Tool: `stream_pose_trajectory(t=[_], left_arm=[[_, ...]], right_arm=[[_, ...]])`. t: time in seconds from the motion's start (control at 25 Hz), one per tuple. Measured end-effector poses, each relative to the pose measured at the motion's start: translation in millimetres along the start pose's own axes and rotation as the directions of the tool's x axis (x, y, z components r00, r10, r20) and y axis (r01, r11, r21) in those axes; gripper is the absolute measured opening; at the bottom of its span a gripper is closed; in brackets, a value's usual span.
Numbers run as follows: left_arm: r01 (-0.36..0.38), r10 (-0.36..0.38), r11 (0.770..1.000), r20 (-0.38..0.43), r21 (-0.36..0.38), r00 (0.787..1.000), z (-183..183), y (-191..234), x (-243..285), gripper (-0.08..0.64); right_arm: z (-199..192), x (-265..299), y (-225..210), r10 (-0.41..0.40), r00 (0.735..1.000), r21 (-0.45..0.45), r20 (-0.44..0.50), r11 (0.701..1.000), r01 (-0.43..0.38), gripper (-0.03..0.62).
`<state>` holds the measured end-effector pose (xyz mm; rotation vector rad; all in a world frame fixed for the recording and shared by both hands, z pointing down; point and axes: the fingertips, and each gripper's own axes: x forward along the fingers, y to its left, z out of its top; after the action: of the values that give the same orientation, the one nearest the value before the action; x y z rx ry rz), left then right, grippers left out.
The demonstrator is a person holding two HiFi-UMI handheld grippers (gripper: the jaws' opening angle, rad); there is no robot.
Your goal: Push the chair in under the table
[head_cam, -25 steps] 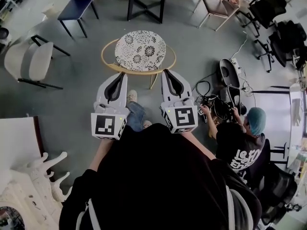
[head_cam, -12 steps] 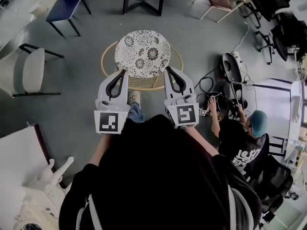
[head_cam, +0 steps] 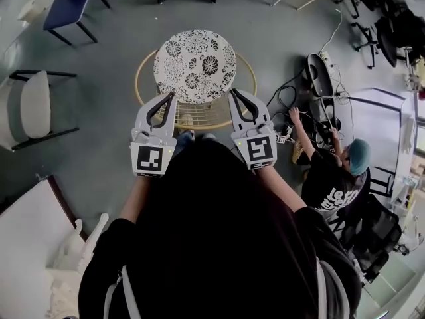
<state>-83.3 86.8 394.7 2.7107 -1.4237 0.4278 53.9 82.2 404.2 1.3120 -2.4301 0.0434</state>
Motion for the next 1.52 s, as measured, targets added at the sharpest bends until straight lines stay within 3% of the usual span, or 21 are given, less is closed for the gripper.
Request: stream_pose_trajectory(t=[0.24, 0.52, 0.64, 0.76, 0.96, 1.08, 1.24, 1.36, 1.44, 1.52], left_arm=[[0.103, -0.108, 0.994, -0.156, -0.04, 0.982, -53, -11, 11, 0.011], [0.181, -0.195, 0.981, -0.288, -0.073, 0.937, -100, -22, 15, 0.017], [0.23, -0.244, 0.97, -0.339, -0.082, 0.909, -118, -27, 13, 0.102], [0.318, -0.314, 0.946, -0.403, -0.058, 0.86, -141, -38, 7, 0.145], [0.536, -0.443, 0.844, -0.55, 0.01, 0.708, -185, -62, -8, 0.241], [0.594, -0.459, 0.804, -0.605, 0.03, 0.651, -204, -71, -12, 0.253], [0.642, -0.445, 0.764, -0.665, 0.068, 0.599, -227, -77, -17, 0.259], [0.665, -0.41, 0.738, -0.707, 0.115, 0.577, -238, -76, -19, 0.259], [0.674, -0.39, 0.725, -0.722, 0.142, 0.571, -244, -77, -17, 0.259], [0.678, -0.377, 0.718, -0.73, 0.158, 0.569, -250, -78, -15, 0.258]], right_arm=[[-57, 7, 4, 0.109, 0.979, -0.044, -0.17, 0.992, -0.118, 0.023], [-114, 10, 9, 0.236, 0.916, -0.029, -0.326, 0.965, -0.259, 0.025], [-133, 8, 14, 0.284, 0.881, -0.024, -0.379, 0.948, -0.316, 0.031], [-154, 4, 19, 0.331, 0.834, -0.009, -0.442, 0.928, -0.374, 0.153], [-195, -9, 28, 0.382, 0.73, -0.055, -0.567, 0.867, -0.496, 0.183], [-215, -19, 32, 0.395, 0.678, -0.095, -0.62, 0.82, -0.565, 0.192], [-219, -20, 34, 0.414, 0.671, -0.111, -0.615, 0.797, -0.594, 0.195], [-217, -19, 35, 0.421, 0.663, -0.142, -0.619, 0.77, -0.622, 0.198], [-217, -21, 37, 0.42, 0.651, -0.179, -0.632, 0.739, -0.65, 0.198], [-222, -25, 41, 0.416, 0.624, -0.223, -0.661, 0.685, -0.693, 0.198]])
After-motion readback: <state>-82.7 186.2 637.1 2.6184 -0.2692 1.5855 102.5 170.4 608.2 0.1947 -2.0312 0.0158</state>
